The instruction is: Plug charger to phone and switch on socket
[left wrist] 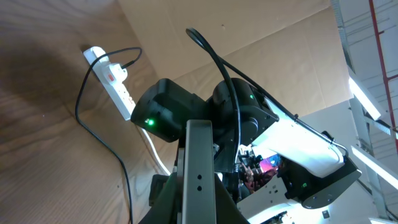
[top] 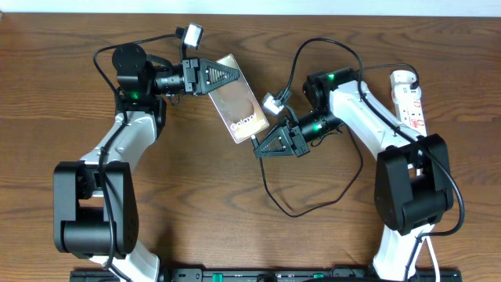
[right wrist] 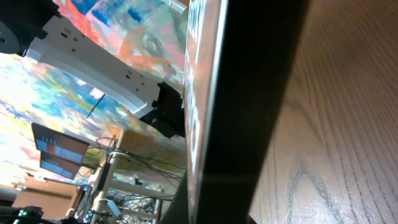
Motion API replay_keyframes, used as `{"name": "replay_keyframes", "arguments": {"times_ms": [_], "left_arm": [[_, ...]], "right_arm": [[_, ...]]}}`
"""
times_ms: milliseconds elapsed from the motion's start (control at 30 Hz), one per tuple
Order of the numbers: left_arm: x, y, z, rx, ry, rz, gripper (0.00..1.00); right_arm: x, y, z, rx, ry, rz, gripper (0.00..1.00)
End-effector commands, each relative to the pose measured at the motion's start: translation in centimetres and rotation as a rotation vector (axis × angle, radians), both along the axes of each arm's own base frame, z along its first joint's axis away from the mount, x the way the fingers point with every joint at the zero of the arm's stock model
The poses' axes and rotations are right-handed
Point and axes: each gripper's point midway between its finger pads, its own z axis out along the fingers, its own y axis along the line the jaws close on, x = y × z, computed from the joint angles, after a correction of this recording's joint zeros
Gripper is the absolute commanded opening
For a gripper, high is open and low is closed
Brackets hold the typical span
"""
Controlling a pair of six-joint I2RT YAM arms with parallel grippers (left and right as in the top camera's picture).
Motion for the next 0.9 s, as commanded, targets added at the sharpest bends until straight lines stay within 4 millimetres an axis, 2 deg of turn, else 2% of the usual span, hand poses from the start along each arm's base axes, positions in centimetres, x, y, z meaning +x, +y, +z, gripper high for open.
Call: {"name": "replay_keyframes", "arguments": {"times_ms": [0, 533, 867], "left_arm": [[-1.4, -0.9, 1.0, 0.009, -0.046, -0.081, 0.07], [-1.3, -0.7, 1.0, 0.009, -0.046, -0.076, 0.07], [0.0, 2.1, 1.0, 0.010, -0.039, -0.002, 0.07]], "right_arm": [[1.1, -0.2, 1.0, 0.057, 0.009, -0.042, 0.01], [1.2, -0.5, 0.9, 0.044, 0.016, -0.049, 0.01], [-0.4, -0.2, -0.3, -0.047, 0.025, 0.013, 0.01]]}}
